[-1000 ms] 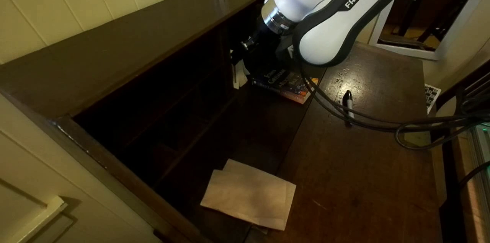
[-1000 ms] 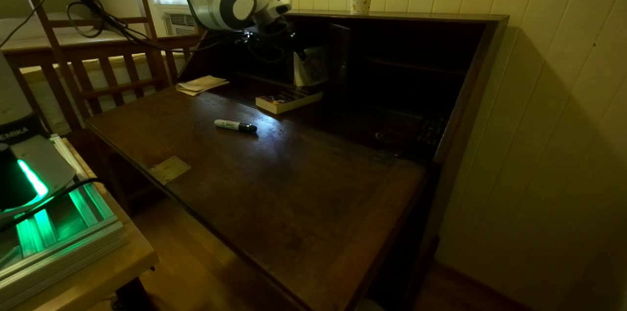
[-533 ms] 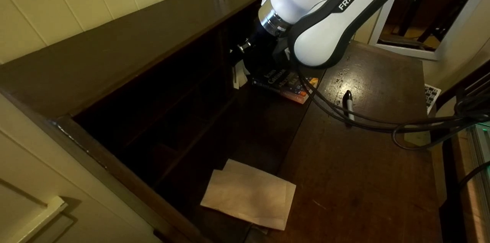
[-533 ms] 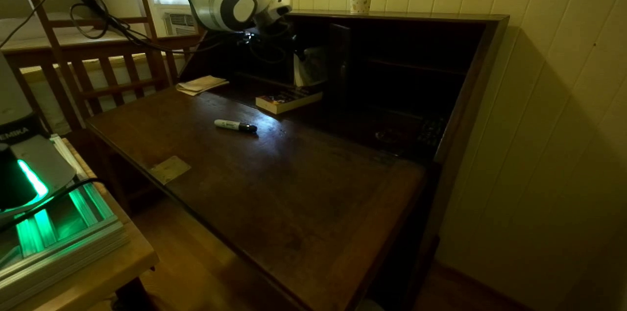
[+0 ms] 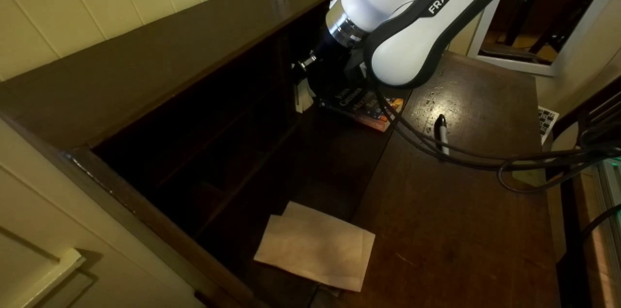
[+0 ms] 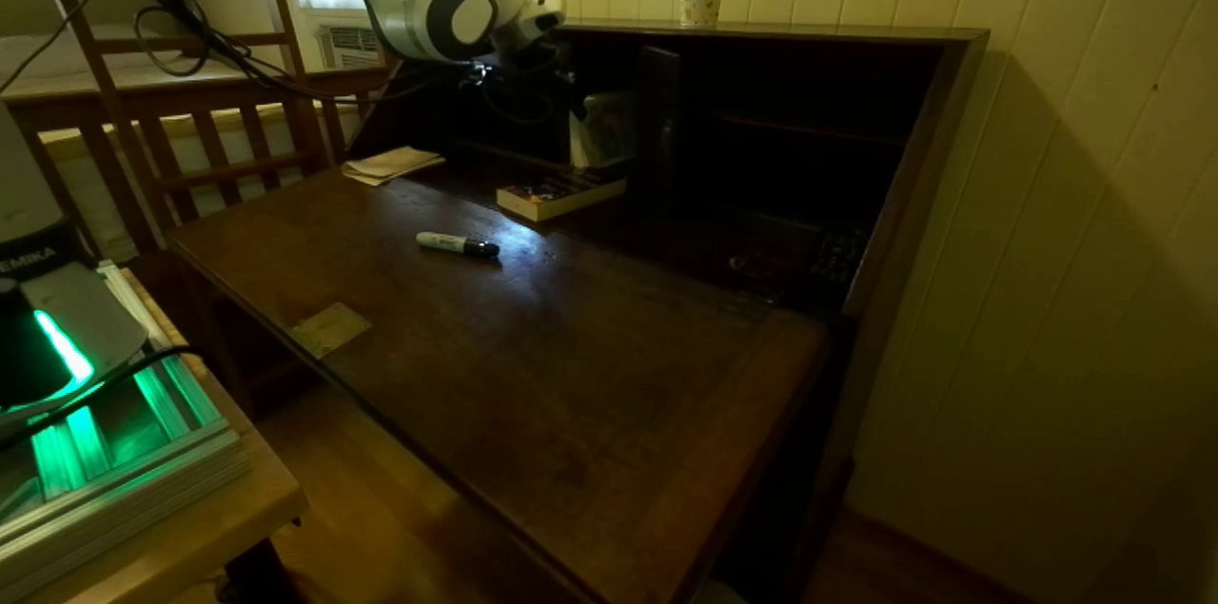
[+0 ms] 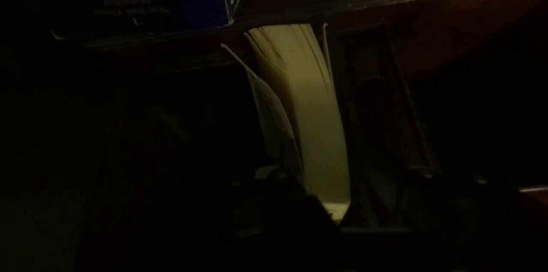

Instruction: Put the white book on top of the blue book.

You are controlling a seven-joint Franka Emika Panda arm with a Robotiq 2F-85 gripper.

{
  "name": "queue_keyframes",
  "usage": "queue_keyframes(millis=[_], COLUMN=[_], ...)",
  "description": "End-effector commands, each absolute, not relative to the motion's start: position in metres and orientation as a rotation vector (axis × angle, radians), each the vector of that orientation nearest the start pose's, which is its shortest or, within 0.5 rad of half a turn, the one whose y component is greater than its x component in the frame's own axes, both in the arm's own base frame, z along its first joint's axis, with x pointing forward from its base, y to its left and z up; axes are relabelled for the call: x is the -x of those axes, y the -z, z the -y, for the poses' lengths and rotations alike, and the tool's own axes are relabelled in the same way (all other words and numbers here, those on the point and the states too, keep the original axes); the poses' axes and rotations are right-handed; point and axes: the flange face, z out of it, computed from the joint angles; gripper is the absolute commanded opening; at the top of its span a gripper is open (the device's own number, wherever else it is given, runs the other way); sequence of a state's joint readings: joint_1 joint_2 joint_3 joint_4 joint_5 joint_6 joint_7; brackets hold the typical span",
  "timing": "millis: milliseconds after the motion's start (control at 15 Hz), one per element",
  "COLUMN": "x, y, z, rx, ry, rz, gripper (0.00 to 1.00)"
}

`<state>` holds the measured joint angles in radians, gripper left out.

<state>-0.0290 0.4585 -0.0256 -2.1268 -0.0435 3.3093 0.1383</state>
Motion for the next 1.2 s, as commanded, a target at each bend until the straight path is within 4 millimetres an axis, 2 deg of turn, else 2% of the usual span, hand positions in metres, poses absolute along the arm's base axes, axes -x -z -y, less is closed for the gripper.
queue_keyframes(millis=[0, 67, 267, 467, 533, 600, 867, 1133], x=[-0.63, -0.63, -0.63, -0.631, -0.631, -0.63, -0.624, -0.616], y=[-0.275, -0.275, -0.275, -0.275, -0.276, -0.276, -0.283, -0.3], z=[0.037, 0.039, 0.039, 0.04, 0.04, 0.04, 0.039, 0.04], rx=[2.922, 2.925, 2.929, 2.932, 2.933, 2.935, 2.958, 2.979], ry=[1.124, 1.121, 1.117, 1.118, 1.115, 1.109, 1.054, 0.989], rz=[-0.21, -0.21, -0.201, -0.196, -0.195, -0.195, -0.191, -0.202], gripper=[0.62, 0.41, 0.27, 0.04, 0.02, 0.05, 0.06, 0.06])
